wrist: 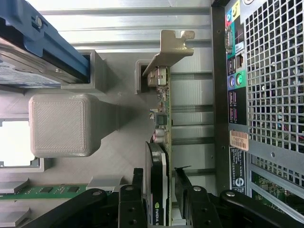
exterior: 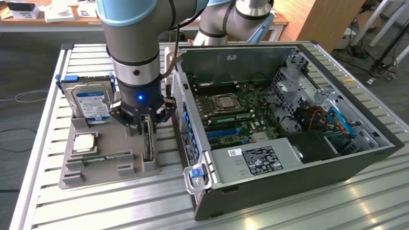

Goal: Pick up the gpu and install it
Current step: 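Pick up the gpu and move the gpu toward the slot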

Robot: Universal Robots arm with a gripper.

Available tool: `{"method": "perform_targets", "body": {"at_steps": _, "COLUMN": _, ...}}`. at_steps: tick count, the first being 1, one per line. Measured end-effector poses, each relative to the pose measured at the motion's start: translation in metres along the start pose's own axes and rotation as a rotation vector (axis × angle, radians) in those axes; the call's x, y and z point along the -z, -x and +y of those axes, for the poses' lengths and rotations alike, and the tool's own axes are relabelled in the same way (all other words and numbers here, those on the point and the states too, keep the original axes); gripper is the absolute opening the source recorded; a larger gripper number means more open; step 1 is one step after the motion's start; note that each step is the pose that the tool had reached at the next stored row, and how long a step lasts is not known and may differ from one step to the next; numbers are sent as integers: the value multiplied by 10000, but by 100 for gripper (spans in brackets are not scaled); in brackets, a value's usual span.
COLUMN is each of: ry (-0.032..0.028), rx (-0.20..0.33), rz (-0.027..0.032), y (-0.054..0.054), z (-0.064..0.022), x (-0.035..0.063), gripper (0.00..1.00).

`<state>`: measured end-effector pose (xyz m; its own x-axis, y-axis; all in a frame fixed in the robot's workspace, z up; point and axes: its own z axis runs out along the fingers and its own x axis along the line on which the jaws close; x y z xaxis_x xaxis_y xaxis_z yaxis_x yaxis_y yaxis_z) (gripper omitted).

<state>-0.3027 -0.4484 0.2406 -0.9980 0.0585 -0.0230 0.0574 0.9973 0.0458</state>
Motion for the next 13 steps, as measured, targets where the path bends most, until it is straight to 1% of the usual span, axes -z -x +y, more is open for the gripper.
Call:
{"method": "perform_targets", "body": {"at_steps": 1, "ry": 0, "rx": 0, "rz": 0, "y": 0, "z": 0, "x": 0, "gripper": 39}}
{"method": "perform_targets", "body": {"at_steps": 3, "ry": 0, "rx": 1, "rz": 0, "y": 0, "z": 0, "x": 0, "gripper": 39}}
{"method": "perform_targets", "body": {"at_steps": 4, "ry": 0, "rx": 1, "rz": 0, "y": 0, "z": 0, "x": 0, "gripper": 32}}
{"method": "perform_targets", "body": {"at_steps": 13, "ry": 0, "rx": 1, "rz": 0, "y": 0, "z": 0, "x": 0, "gripper": 32}}
